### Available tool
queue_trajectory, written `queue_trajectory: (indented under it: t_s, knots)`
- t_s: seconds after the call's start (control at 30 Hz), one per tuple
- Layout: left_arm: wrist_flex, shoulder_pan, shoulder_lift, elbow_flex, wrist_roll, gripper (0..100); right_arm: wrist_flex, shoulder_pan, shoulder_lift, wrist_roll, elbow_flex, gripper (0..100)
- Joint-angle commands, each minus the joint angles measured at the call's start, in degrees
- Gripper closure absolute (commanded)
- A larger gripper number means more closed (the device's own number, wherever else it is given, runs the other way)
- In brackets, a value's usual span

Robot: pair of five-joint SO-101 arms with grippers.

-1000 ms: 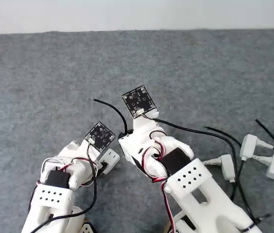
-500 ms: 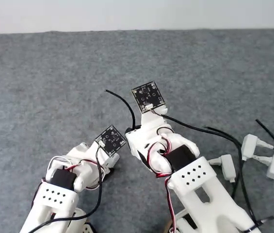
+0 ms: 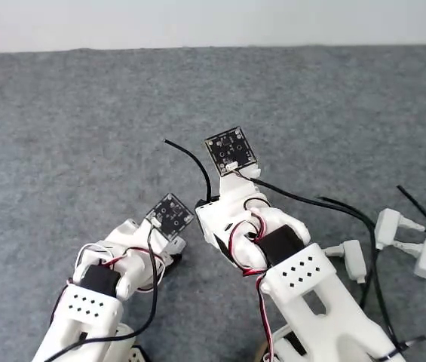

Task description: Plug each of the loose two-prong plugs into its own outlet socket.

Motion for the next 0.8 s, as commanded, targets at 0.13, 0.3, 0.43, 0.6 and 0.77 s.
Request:
queue_trajectory:
  t_s: [0.13, 0.3, 0.43, 0.6, 0.77]
  knots:
    - [-3.2, 0.2, 18.7, -10.3, 7.8, 74, 0.3, 0.7, -0.1, -0.7, -0.4, 99.1]
    - [0.3, -0.9, 35.5, -20.3, 7.7, 75, 0.4, 1.2, -0.5, -0.6, -0.4, 99.1]
    - [1.2, -0.8, 39.6, -22.3, 7.7, 75, 0.4, 3.4, -0.6, -1.0, -0.4, 99.1]
    - [3.3, 2.5, 40.2, -21.9, 8.1, 87, 0.3, 5.2, -0.7, -1.1, -0.4, 99.1]
    - [4.7, 4.0, 40.1, -22.4, 19.8, 93, 0.2, 6.1, -0.7, -1.1, -0.5, 99.1]
